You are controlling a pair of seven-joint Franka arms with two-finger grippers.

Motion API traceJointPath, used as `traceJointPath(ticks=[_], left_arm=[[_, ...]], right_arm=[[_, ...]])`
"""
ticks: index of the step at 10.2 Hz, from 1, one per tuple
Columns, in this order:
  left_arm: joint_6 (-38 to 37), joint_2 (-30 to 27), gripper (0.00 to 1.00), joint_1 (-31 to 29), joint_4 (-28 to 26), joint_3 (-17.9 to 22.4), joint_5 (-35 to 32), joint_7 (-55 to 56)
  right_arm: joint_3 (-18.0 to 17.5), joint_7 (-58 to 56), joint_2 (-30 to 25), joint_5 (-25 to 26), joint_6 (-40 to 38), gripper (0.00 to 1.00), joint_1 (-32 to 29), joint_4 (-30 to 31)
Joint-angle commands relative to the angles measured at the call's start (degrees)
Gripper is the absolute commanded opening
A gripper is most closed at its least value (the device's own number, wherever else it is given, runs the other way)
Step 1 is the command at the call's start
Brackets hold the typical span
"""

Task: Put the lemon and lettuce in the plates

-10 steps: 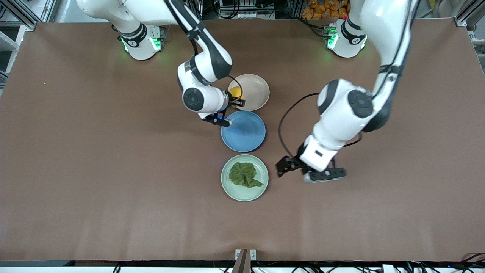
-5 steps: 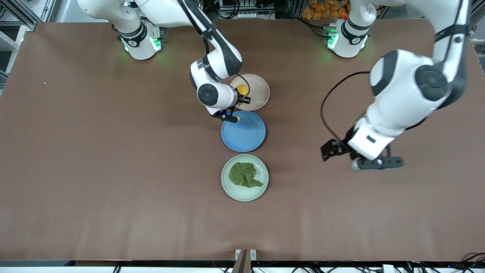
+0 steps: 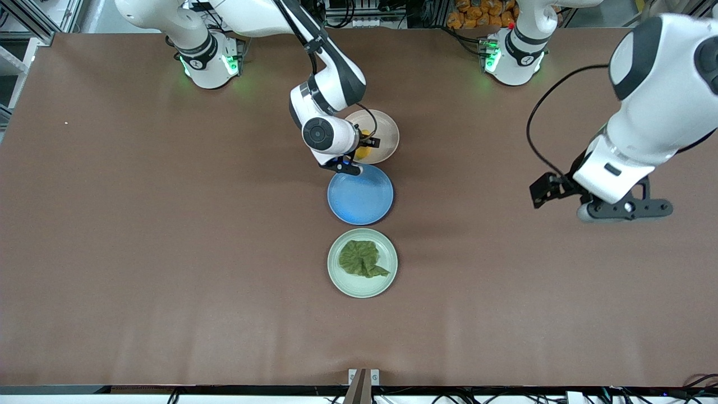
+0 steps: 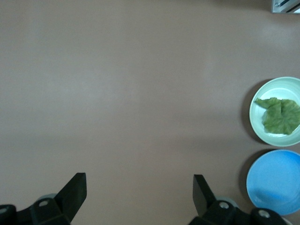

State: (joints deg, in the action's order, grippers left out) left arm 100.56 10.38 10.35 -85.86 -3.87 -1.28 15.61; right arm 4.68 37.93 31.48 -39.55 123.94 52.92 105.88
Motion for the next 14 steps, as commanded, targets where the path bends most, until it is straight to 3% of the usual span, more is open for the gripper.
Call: traceJointPath(ticks=[1, 3, 6, 7, 9, 11, 14], left_arm=[[-4.1, -2.6, 1.0, -0.8, 1.3, 0.5, -1.4, -0.6], [-6.5, -5.2, 1.0, -2.9, 1.1, 0.4, -1.4, -0.7], [-8.0, -7.0, 1.0, -4.8, 1.1, 0.4, -1.3, -0.8], [-8.1, -7.4, 1.0, -5.3, 1.1, 0.4, -1.2, -0.8], [-8.4, -8.0, 1.0, -6.0, 1.1, 0.4, -1.1, -0.8], [-9.1, -8.4, 1.0, -7.2, 1.1, 0.4, -0.6, -1.1], [-9.1, -8.5, 1.0, -8.9, 0.9, -0.5, -0.3, -1.5]], right_arm=[[0.6, 0.2, -0.1, -0.4, -3.5, 1.0, -1.7, -3.9], [2.7, -0.1, -1.1, 5.2, -8.3, 1.0, -4.0, -8.2], [9.6, -3.9, -1.3, 14.6, -23.5, 1.0, -7.7, -19.1], [11.4, -7.4, -1.6, 15.1, -27.7, 1.0, -9.6, -21.4], [16.3, -12.9, -2.9, 16.8, -28.6, 1.0, -11.5, -22.5], [19.7, -14.0, -6.1, 28.2, -28.6, 1.0, -11.8, -24.3], [26.1, -15.8, -11.9, 30.3, -28.8, 1.0, -12.5, -24.6]])
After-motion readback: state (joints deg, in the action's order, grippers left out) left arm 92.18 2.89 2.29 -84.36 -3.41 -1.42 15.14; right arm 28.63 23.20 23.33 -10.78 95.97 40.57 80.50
